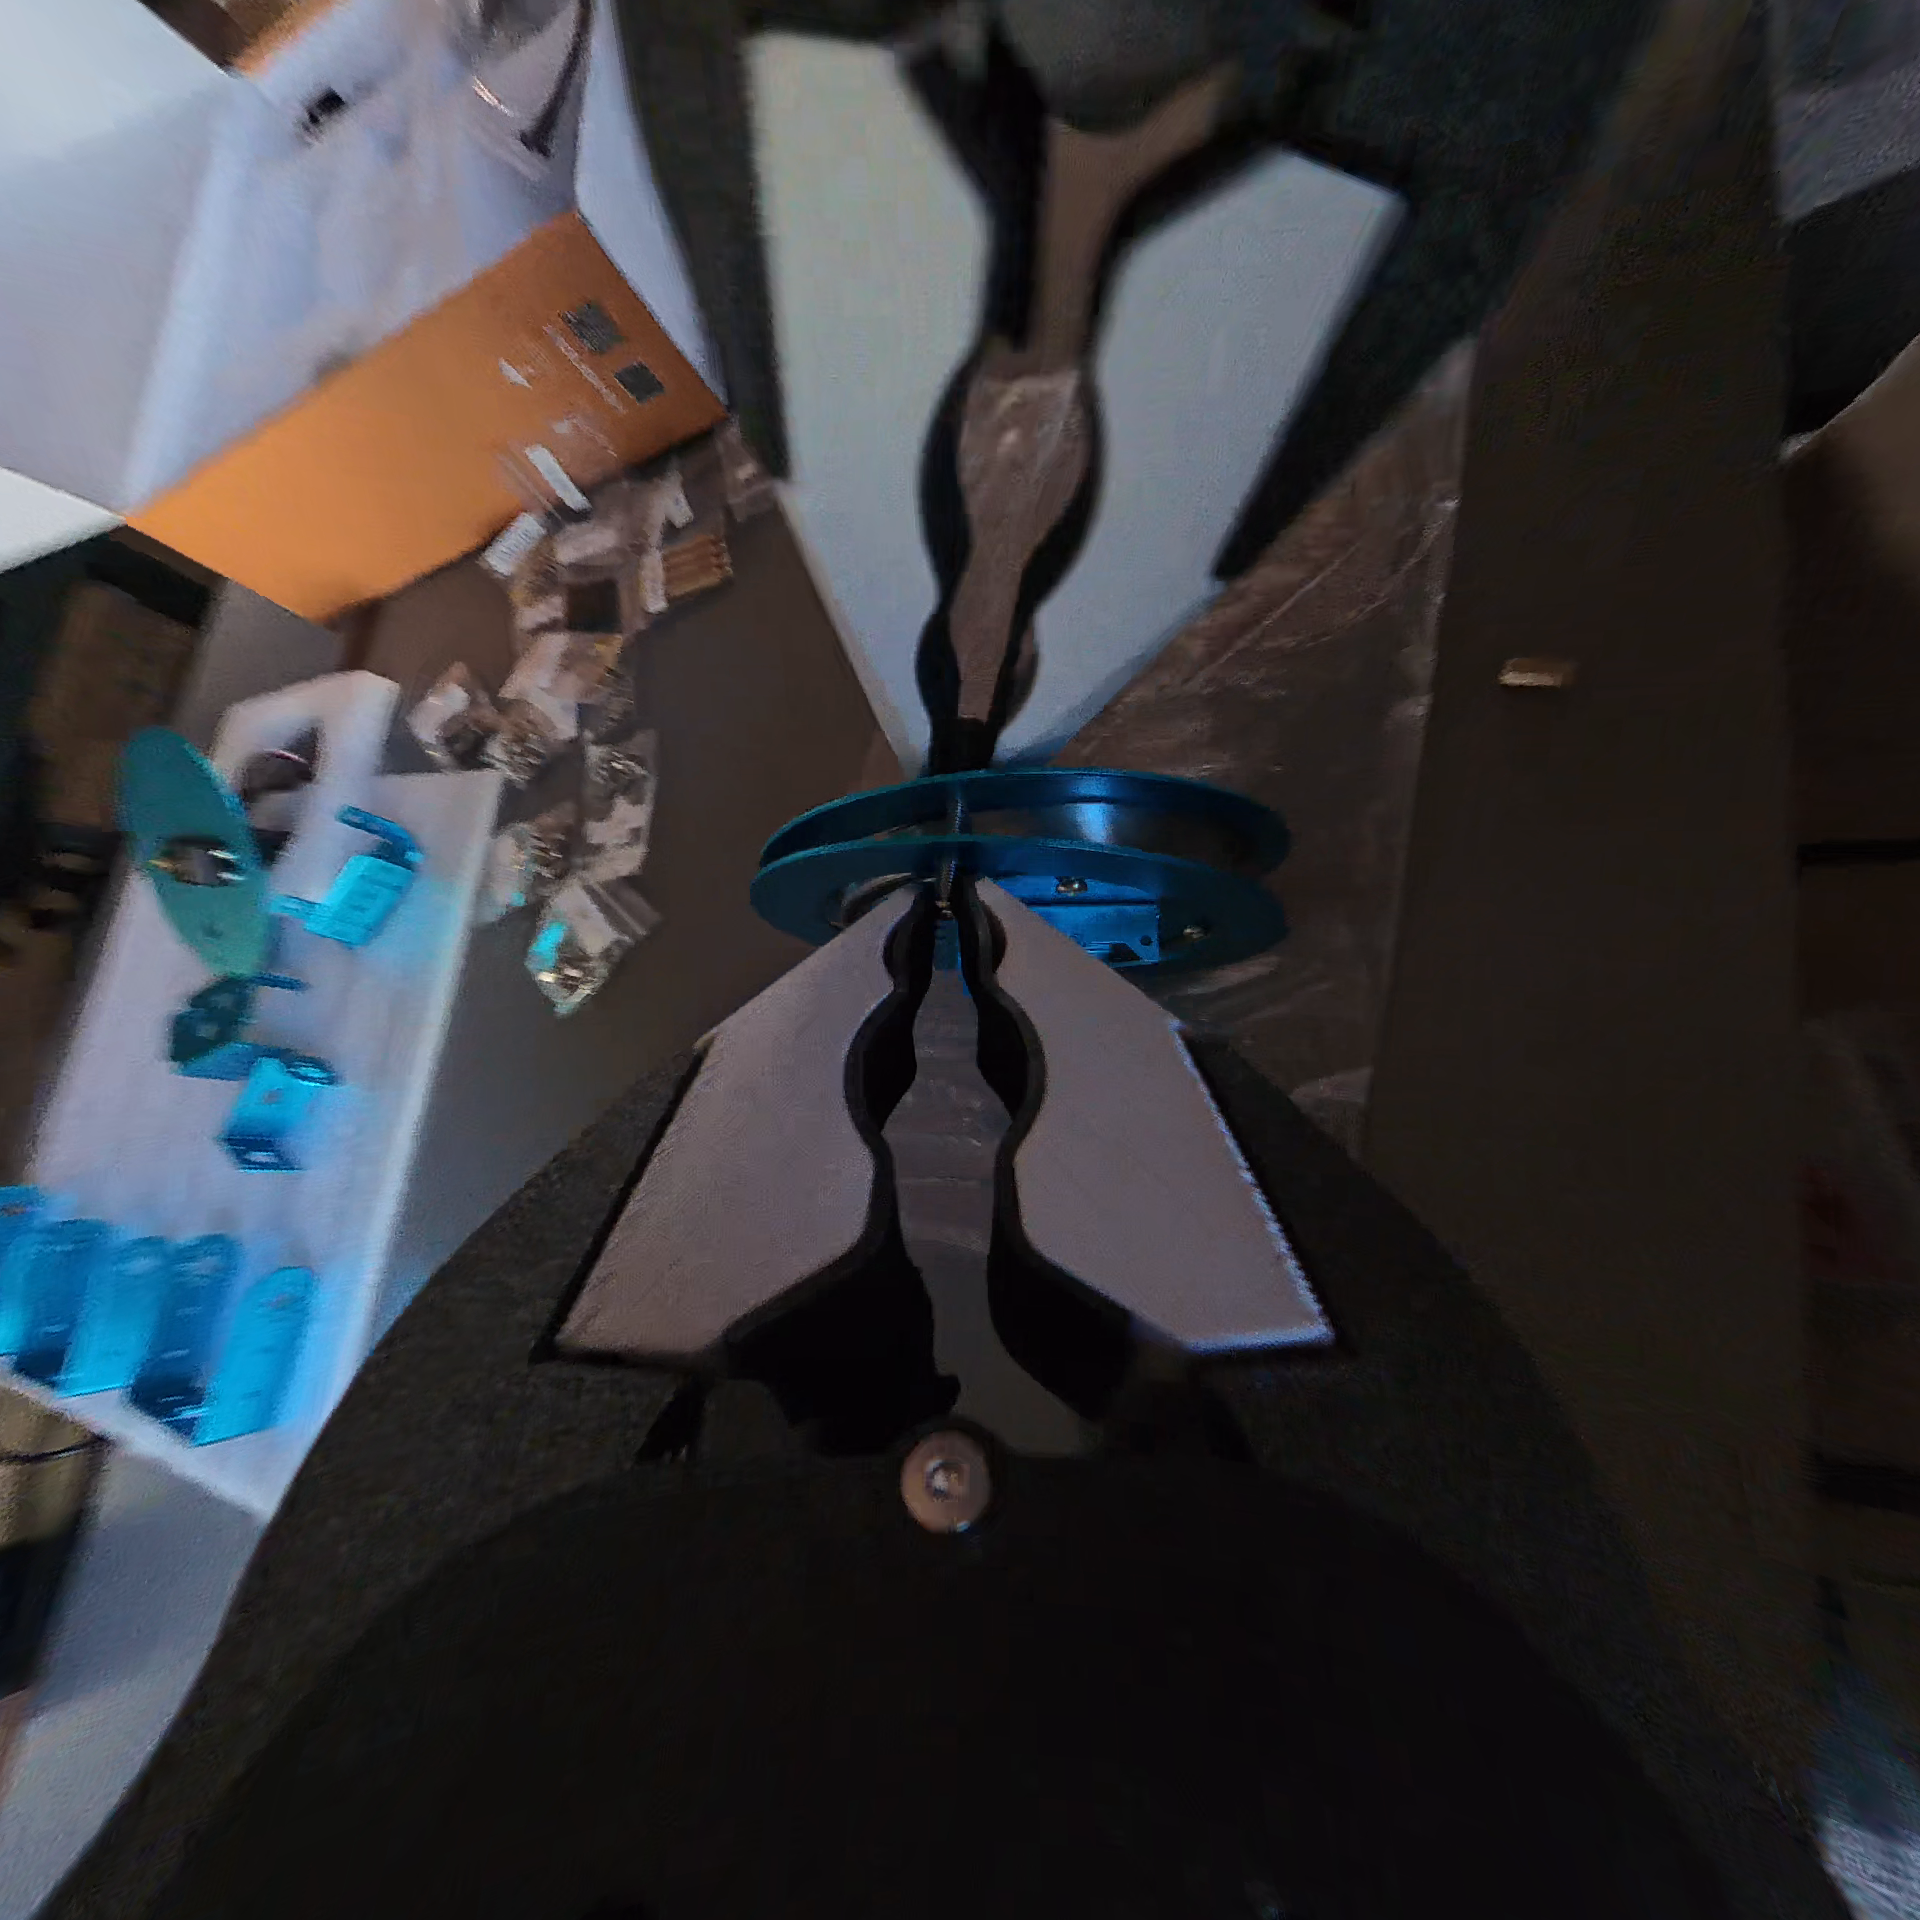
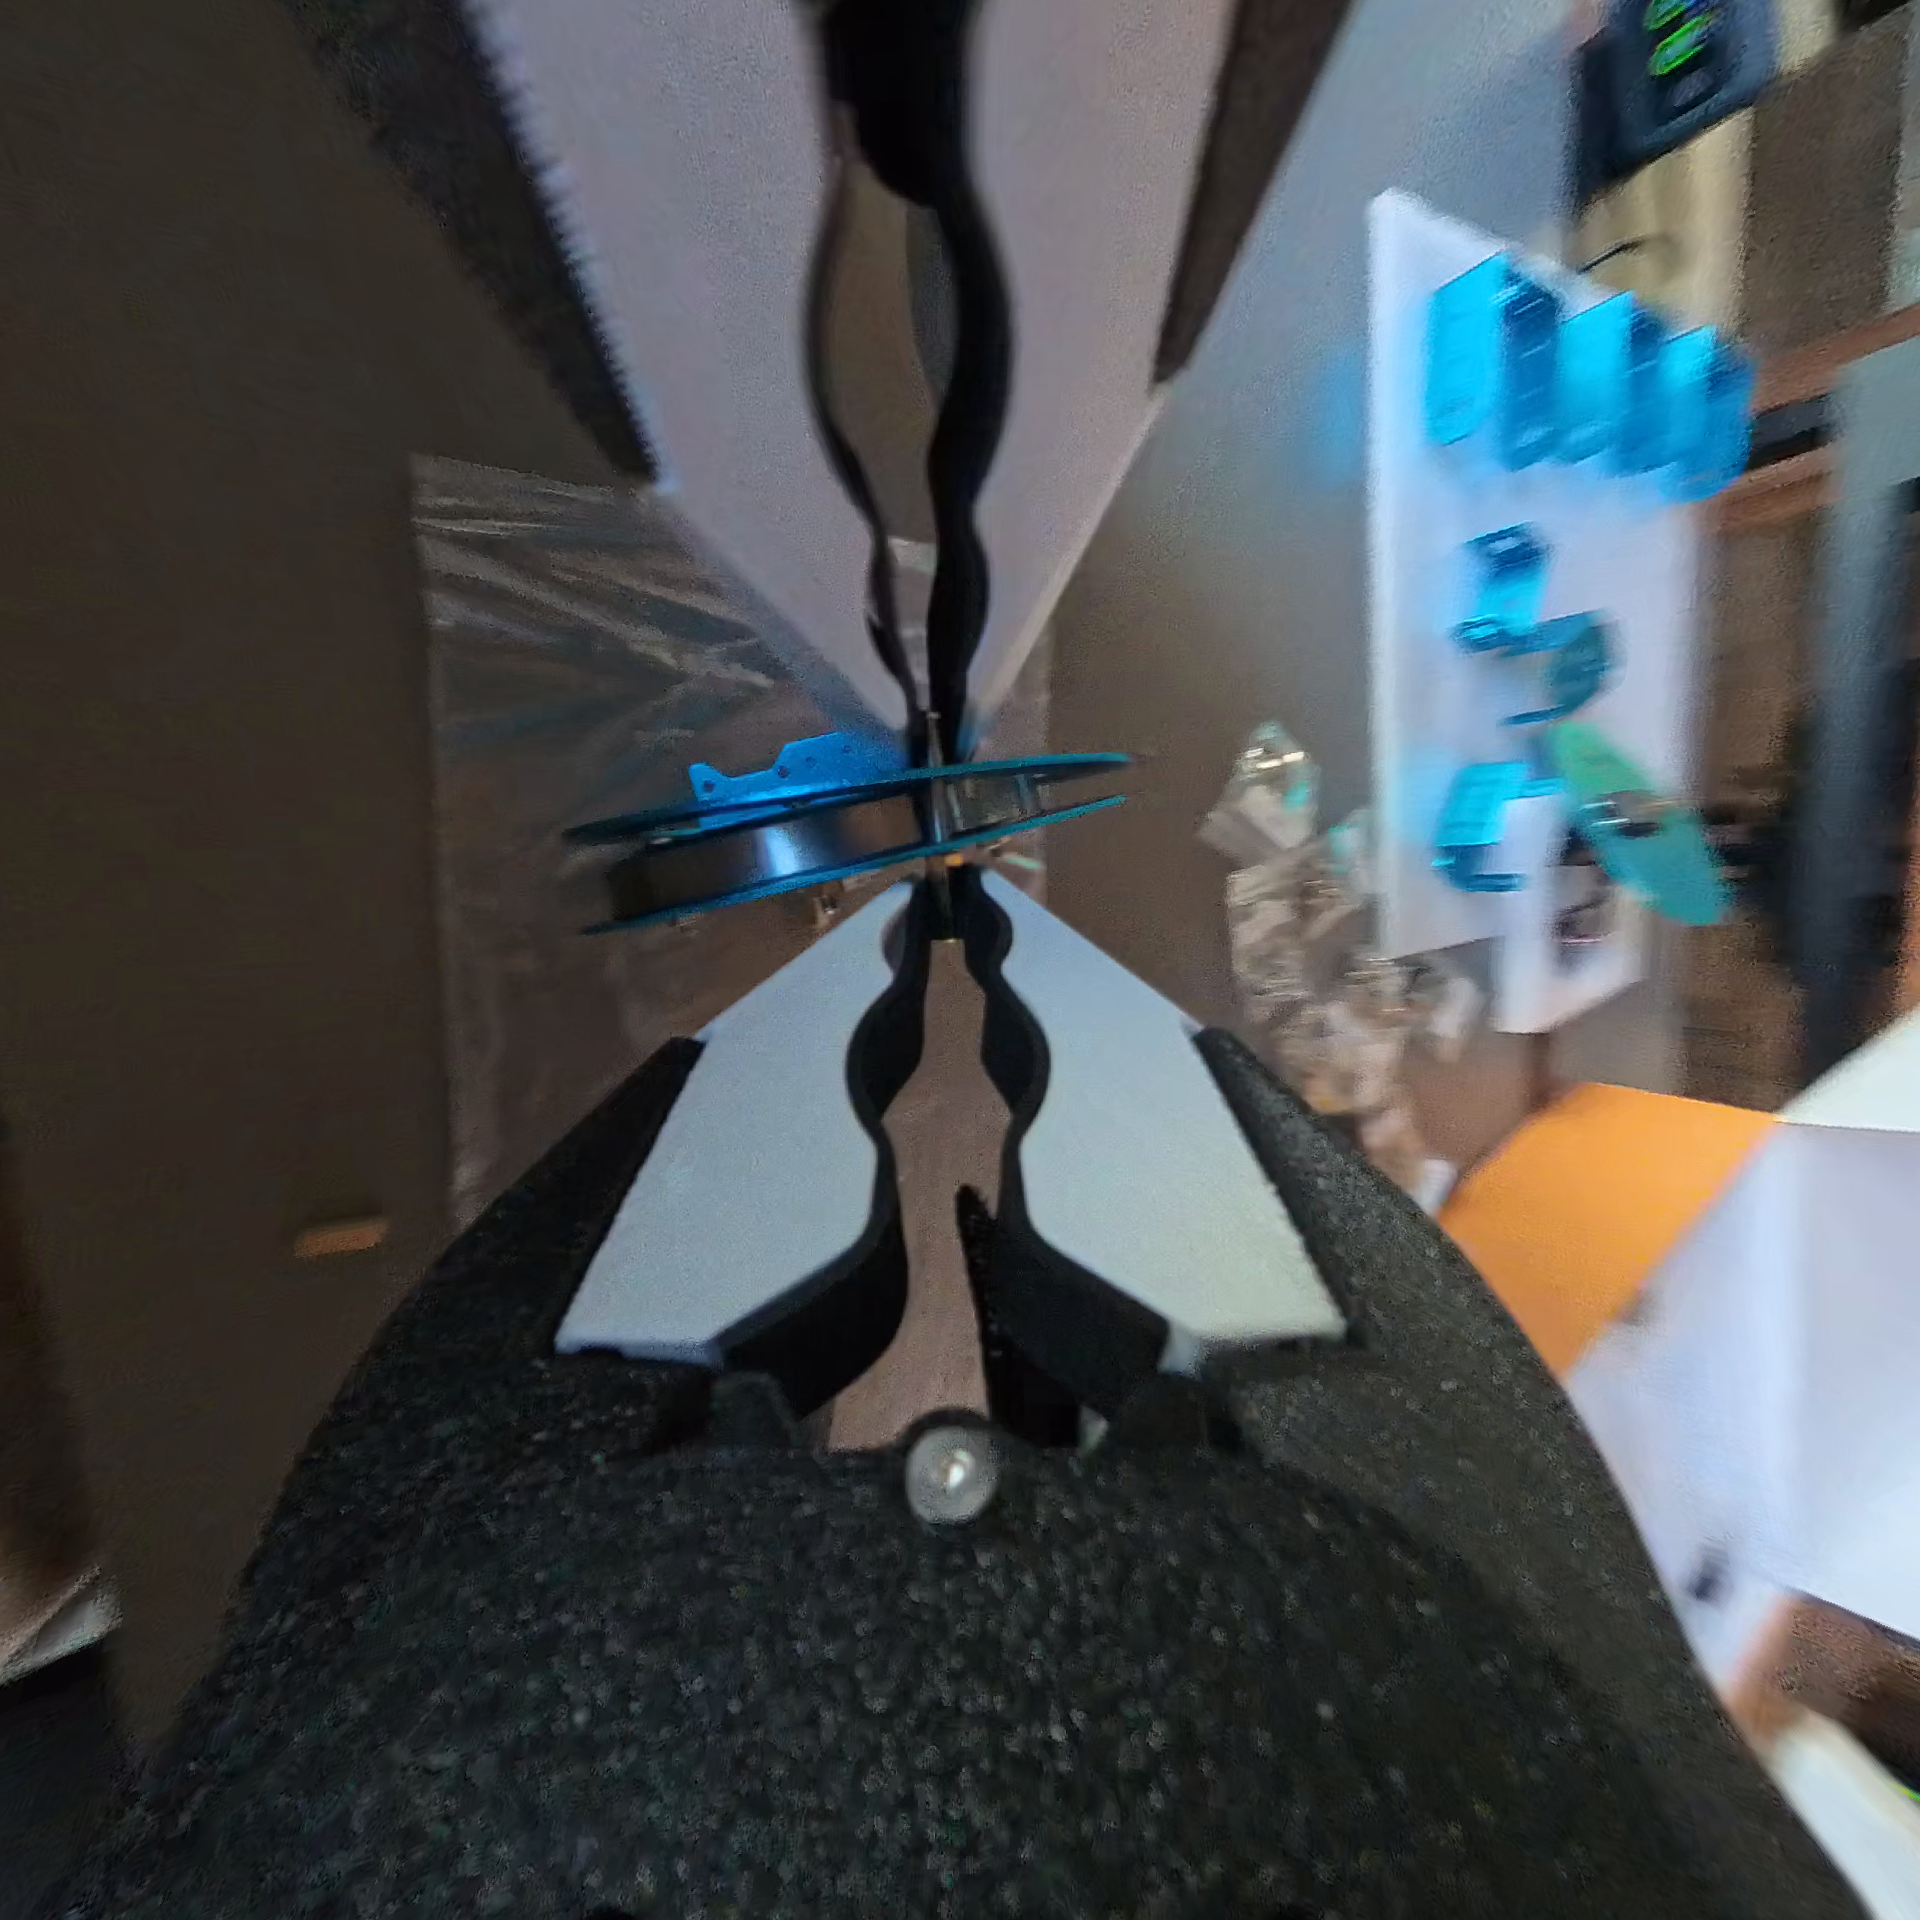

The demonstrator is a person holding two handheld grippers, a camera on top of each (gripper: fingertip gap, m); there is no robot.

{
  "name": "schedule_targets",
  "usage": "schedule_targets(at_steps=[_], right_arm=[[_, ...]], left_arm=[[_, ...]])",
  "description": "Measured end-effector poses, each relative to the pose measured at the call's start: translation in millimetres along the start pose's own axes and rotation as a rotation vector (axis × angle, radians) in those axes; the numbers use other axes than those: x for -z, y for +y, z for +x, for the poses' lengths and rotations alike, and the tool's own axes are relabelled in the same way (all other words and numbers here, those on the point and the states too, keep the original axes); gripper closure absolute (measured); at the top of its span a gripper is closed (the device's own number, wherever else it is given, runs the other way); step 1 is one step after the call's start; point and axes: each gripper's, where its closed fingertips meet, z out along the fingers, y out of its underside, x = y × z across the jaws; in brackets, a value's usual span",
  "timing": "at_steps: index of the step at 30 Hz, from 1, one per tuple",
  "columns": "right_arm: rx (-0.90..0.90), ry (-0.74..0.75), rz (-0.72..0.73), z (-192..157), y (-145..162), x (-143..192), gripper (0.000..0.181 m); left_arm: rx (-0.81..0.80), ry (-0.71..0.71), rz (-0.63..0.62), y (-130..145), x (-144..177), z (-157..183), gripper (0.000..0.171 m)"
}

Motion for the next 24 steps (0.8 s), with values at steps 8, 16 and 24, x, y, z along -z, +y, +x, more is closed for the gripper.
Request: schedule_targets(at_steps=[8, 16, 24], right_arm=[[-0.379, -0.781, -0.17, -27.9, 8.6, 14.3, 0.176], [-0.84, -1.368, -0.146, -33.4, -2.1, 25.0, 0.176], [-0.351, -0.691, -0.028, -17.6, 2.3, 9.0, 0.177]], left_arm=[[-0.417, -0.363, 0.023, -10.0, -4.4, 3.1, 0.169], [-0.577, -0.534, 0.003, -6.9, -4.9, -3.3, 0.169], [-0.058, -0.138, 0.07, -4.0, -6.4, -5.8, 0.169]])
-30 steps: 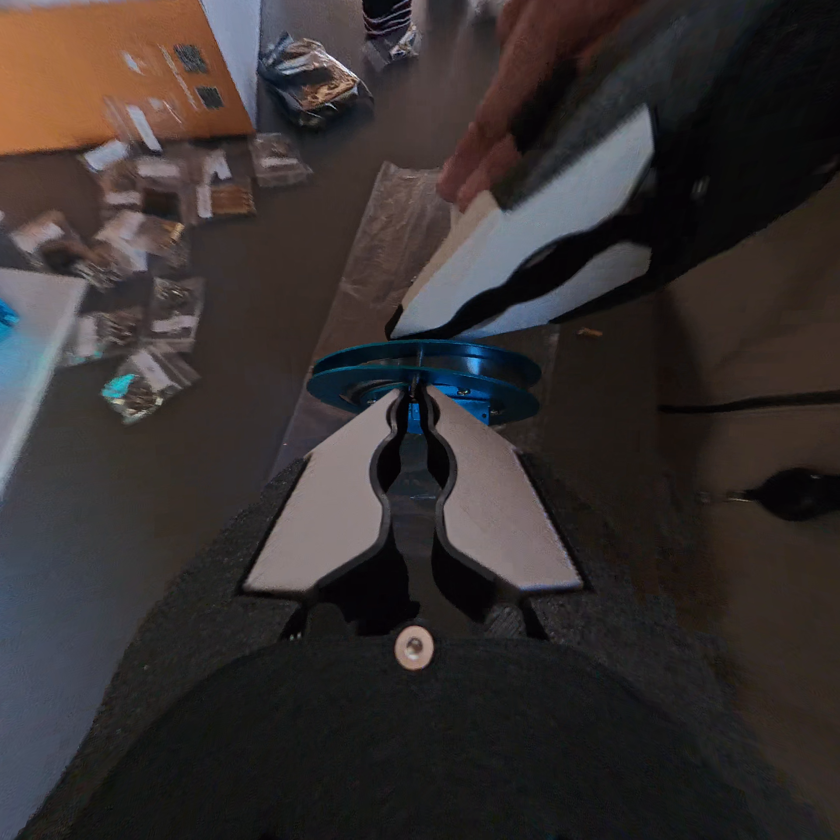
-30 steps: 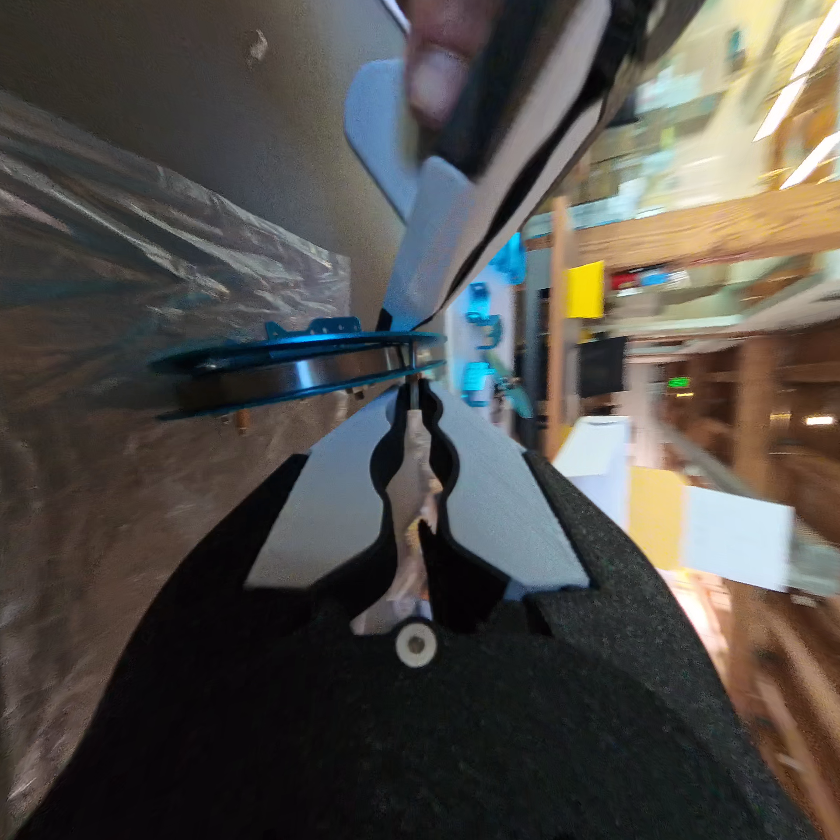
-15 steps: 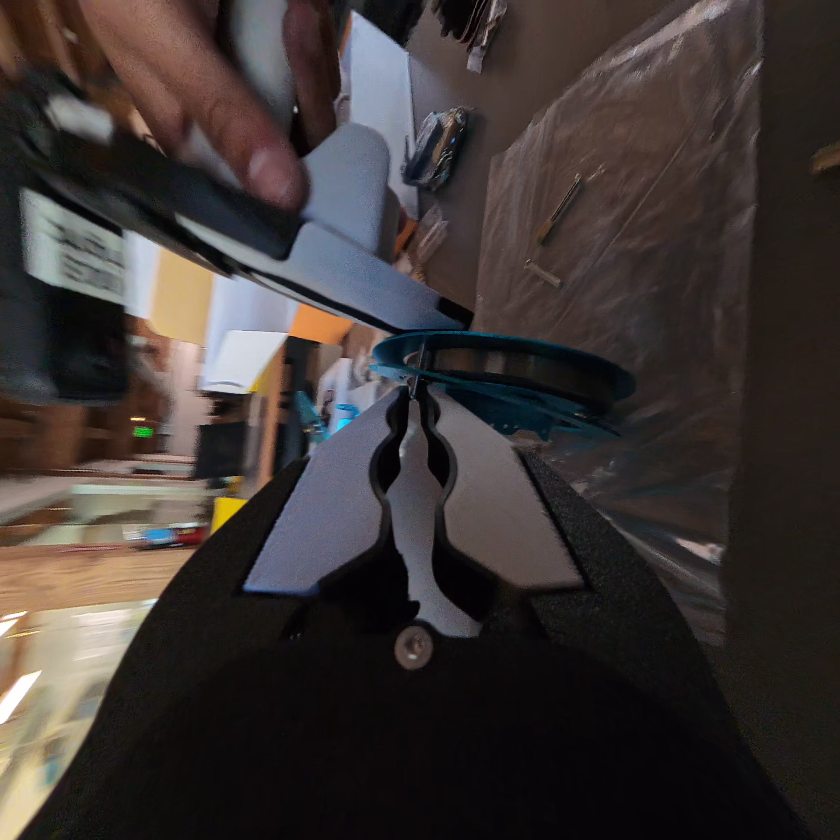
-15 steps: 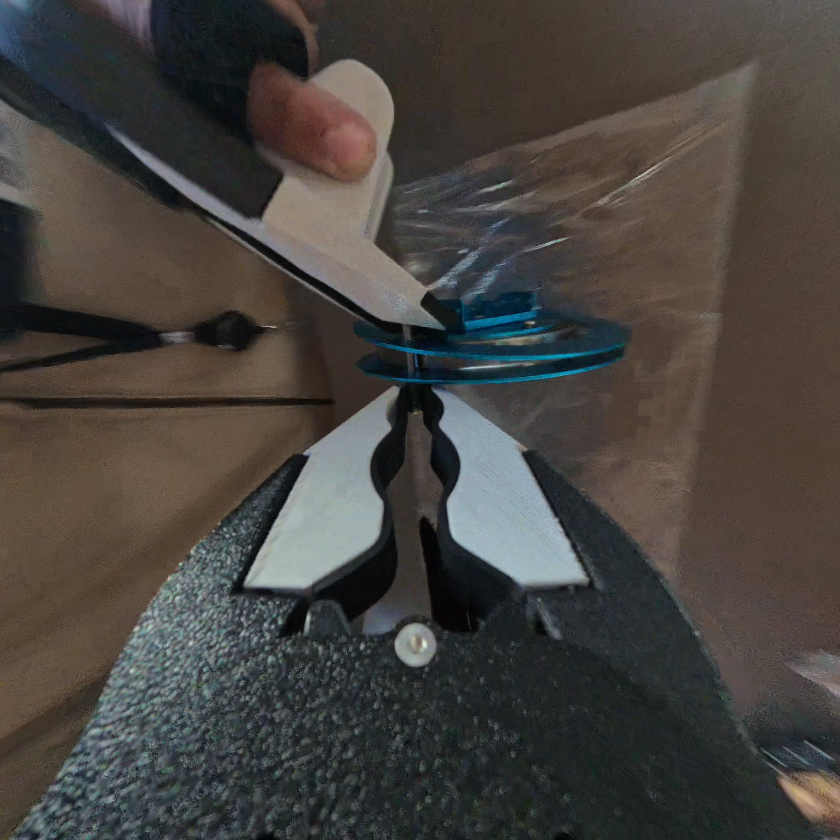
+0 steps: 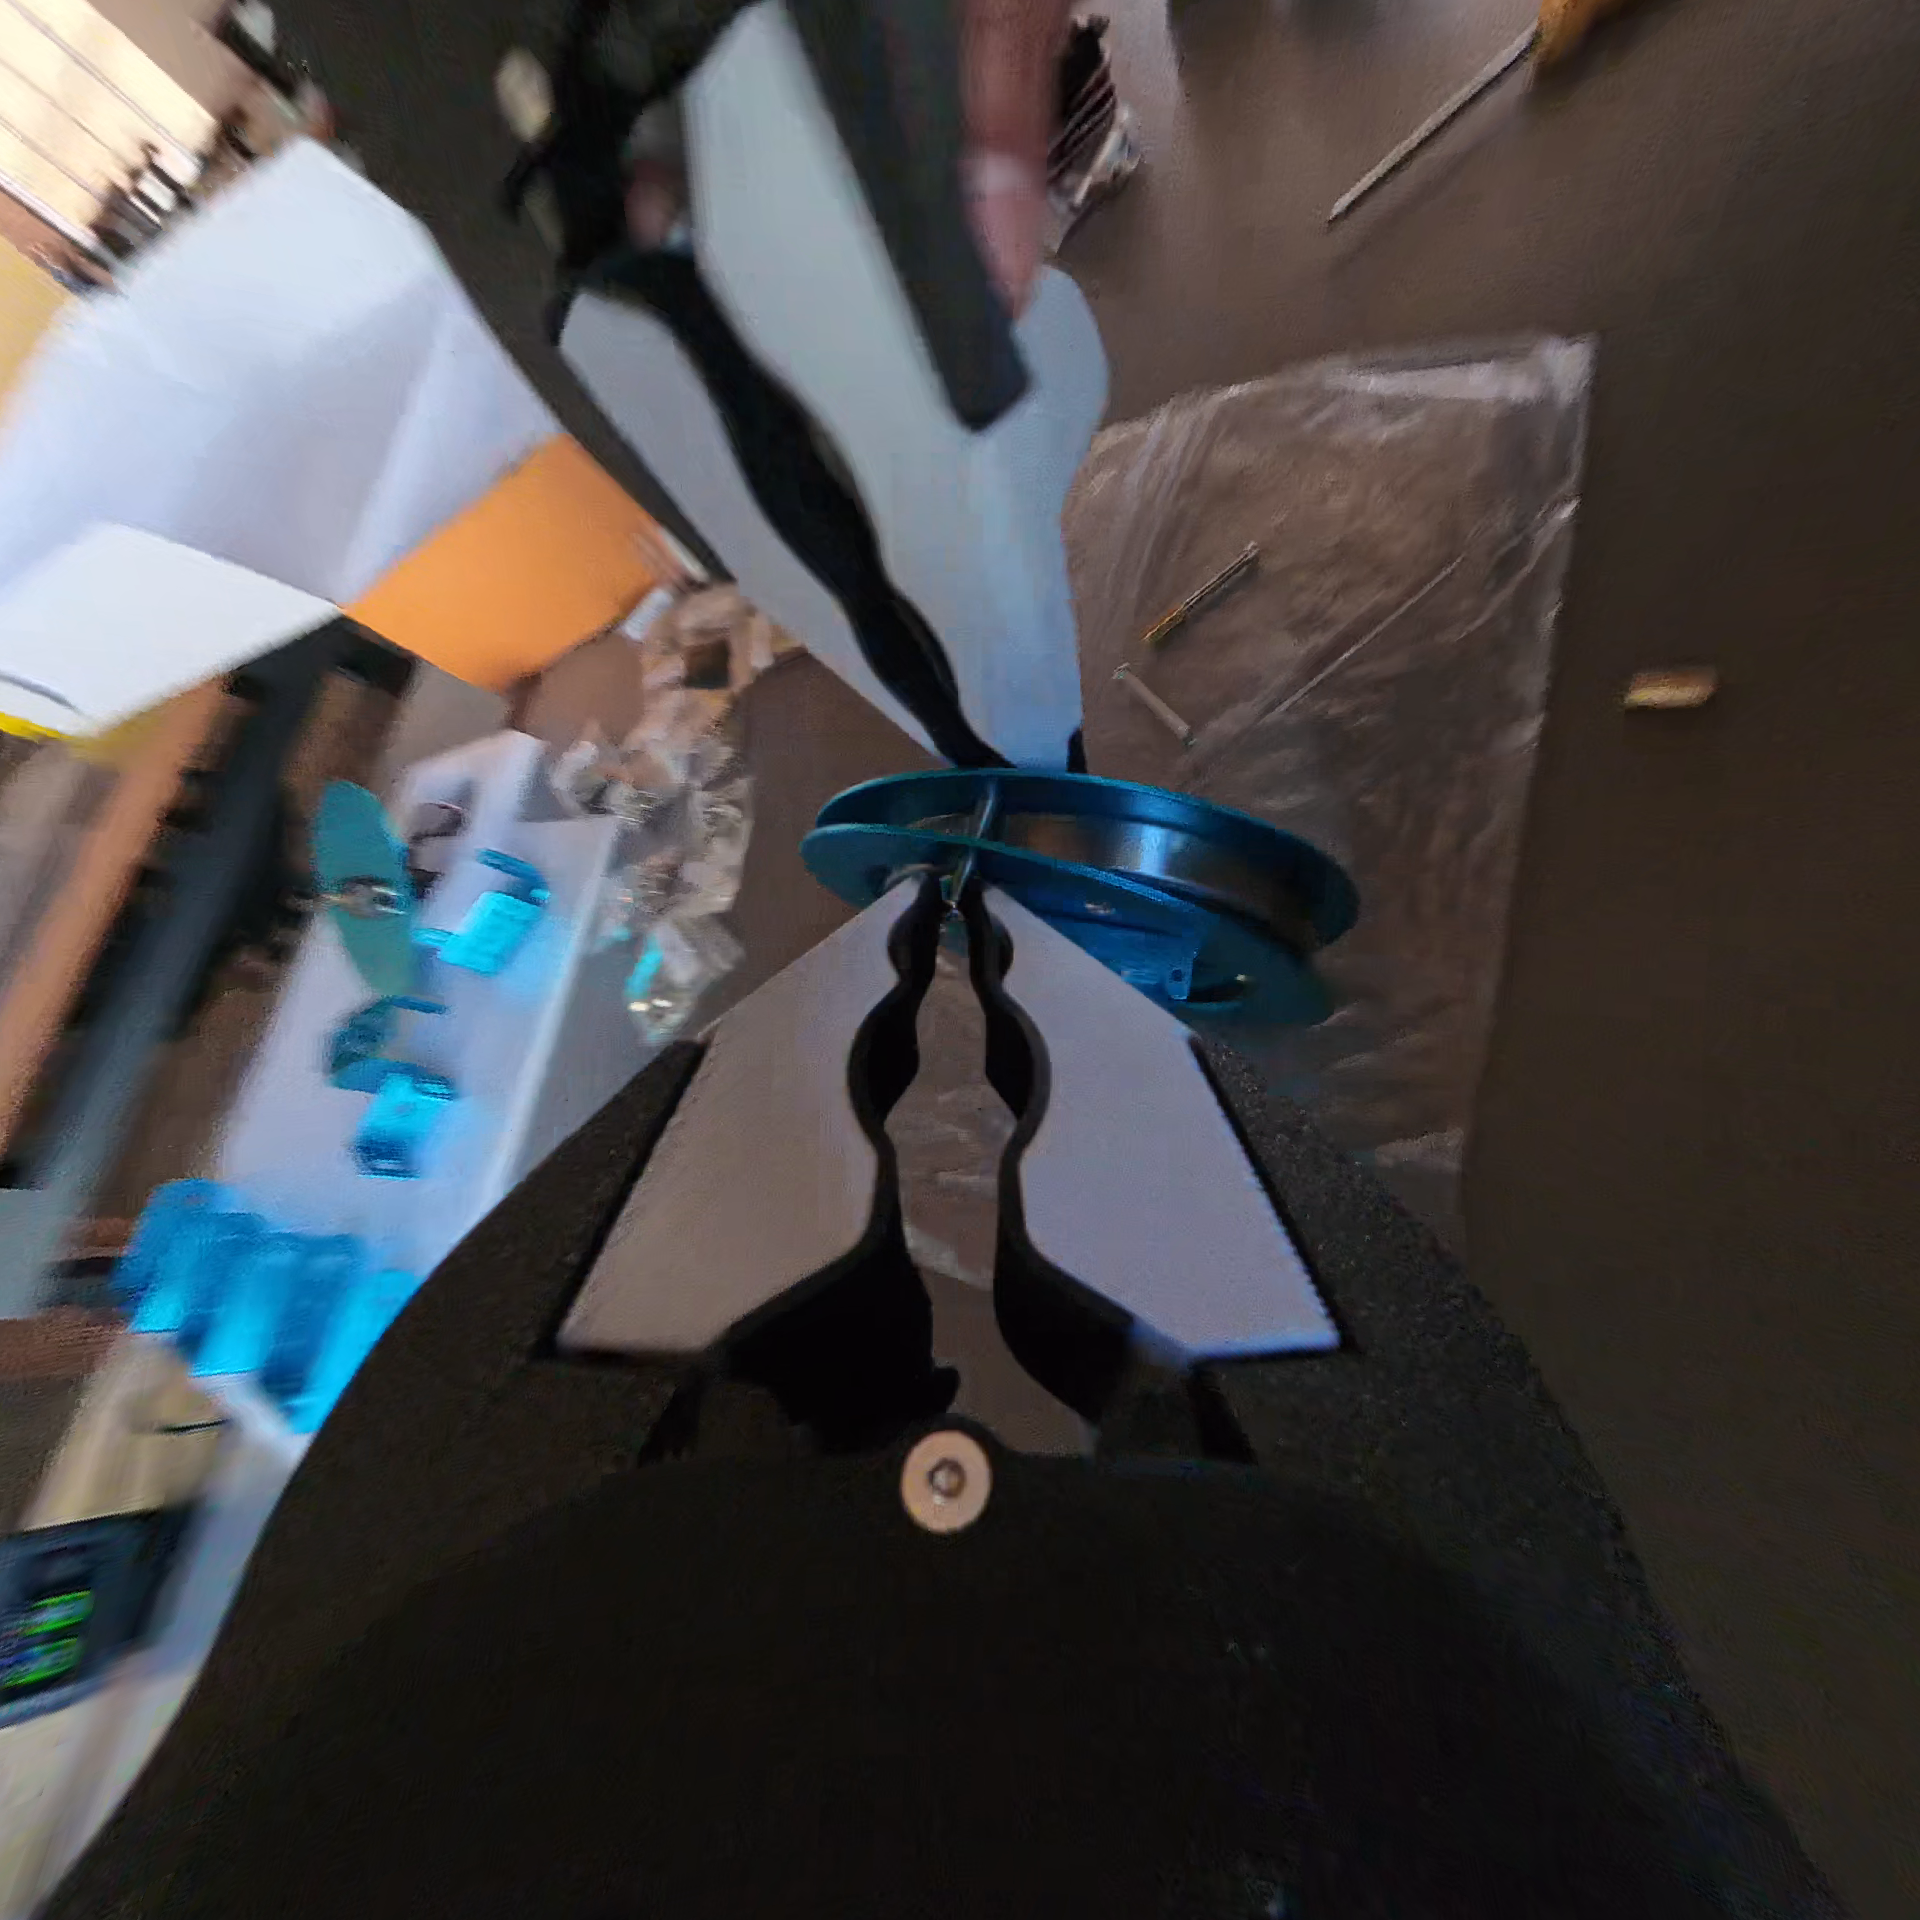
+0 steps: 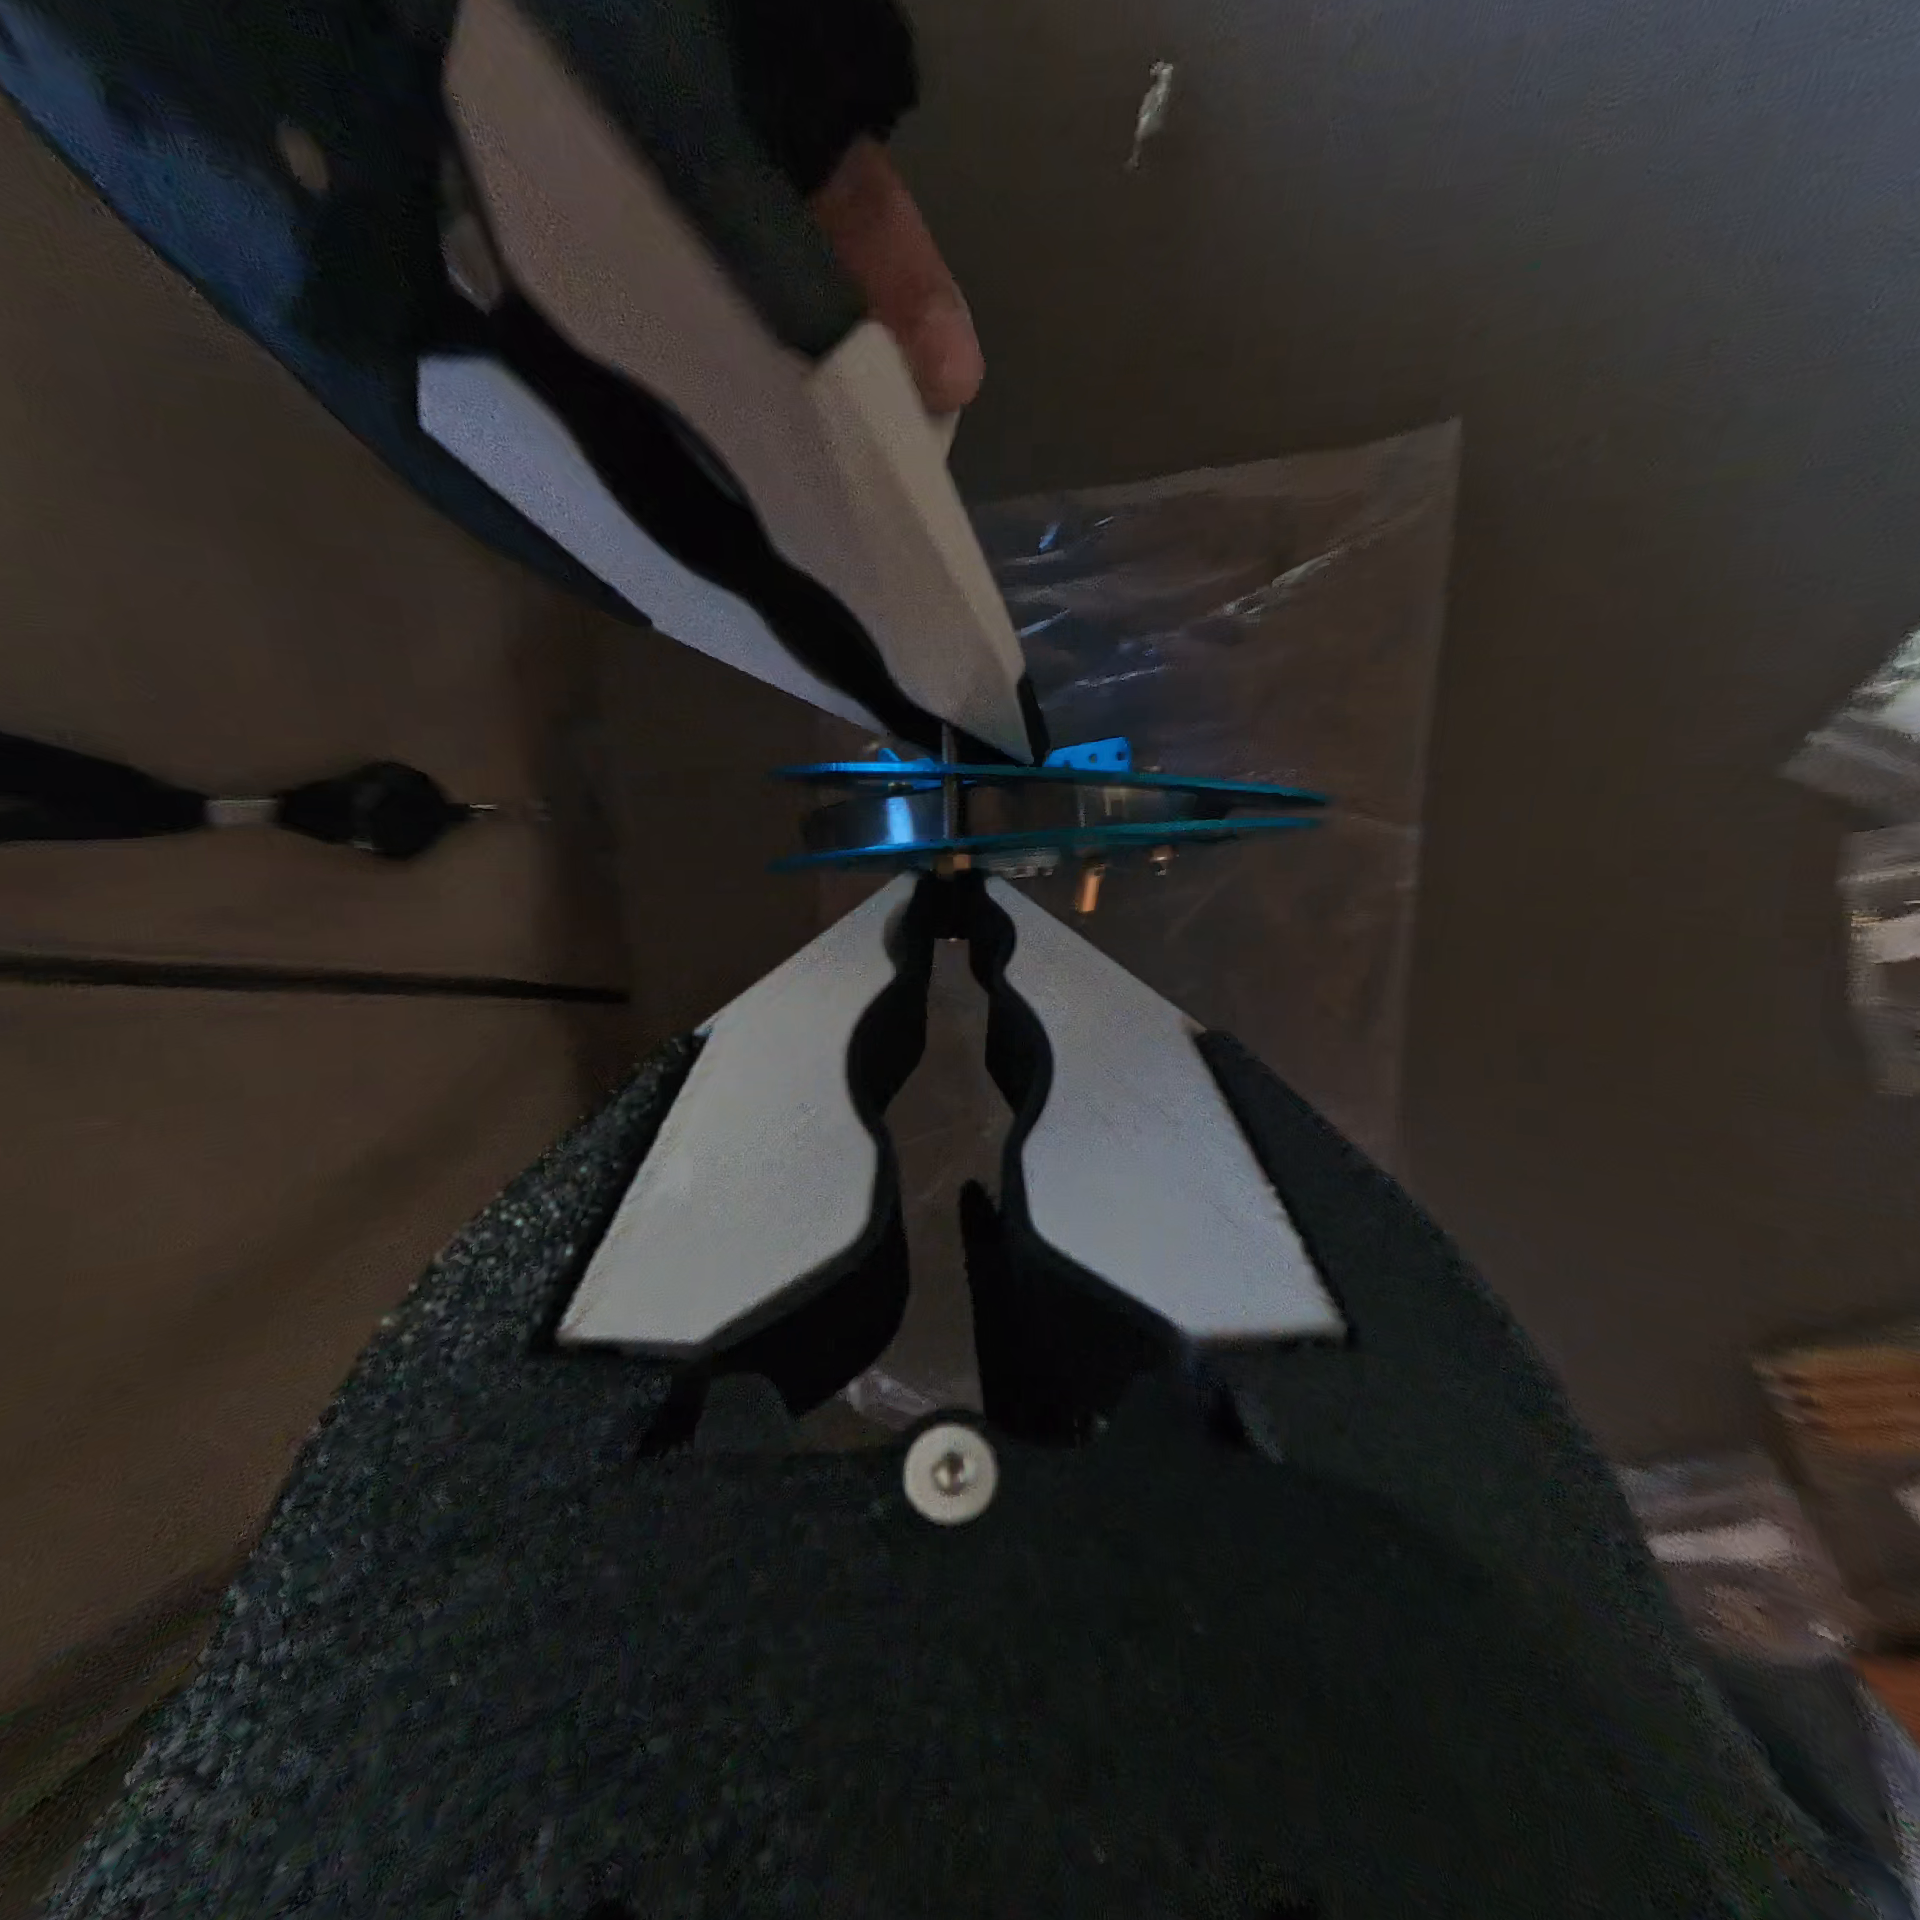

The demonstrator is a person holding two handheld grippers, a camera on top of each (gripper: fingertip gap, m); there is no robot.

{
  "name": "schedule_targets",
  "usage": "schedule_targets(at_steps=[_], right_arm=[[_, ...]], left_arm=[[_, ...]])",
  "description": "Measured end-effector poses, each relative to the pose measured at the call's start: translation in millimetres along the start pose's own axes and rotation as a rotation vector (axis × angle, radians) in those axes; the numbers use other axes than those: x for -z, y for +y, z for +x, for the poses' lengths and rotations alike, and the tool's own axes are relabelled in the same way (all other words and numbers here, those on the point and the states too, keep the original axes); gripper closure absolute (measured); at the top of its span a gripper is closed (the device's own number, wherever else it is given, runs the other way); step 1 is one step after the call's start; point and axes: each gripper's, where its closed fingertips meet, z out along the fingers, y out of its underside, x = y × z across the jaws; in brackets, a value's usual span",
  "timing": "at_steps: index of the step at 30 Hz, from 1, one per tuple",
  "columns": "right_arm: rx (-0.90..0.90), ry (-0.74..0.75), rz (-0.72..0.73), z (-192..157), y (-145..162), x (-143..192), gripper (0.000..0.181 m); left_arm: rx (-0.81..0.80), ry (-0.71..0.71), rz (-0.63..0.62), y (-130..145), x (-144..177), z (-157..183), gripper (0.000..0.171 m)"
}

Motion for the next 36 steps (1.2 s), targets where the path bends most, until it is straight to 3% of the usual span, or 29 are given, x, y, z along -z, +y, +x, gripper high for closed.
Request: schedule_targets(at_steps=[2, 7, 12, 23, 36], right_arm=[[0.057, 0.1, 0.021, 2.5, -0.8, 0.5, 0.177], [0.196, 0.191, 0.084, 1.6, 2.5, 2.2, 0.177], [0.201, 0.226, 0.13, 2.2, 1.9, 2.6, 0.177], [0.274, 0.332, 0.117, 4.7, 0.7, 3.3, 0.177], [0.355, 0.468, 0.115, 10.2, -1.2, 6.2, 0.177]], left_arm=[[0.154, 0.104, 0.049, -1.0, 1.2, 3.9, 0.169], [0.583, 0.393, 0.251, -10.4, 16.3, 11.7, 0.153], [0.843, 0.507, 0.387, -11.8, 19.7, 6.2, 0.154], [0.98, 0.579, 0.454, -13.8, 13.9, 11.0, 0.165], [1.325, 0.668, 0.525, -11.7, 14.4, 3.6, 0.168]])
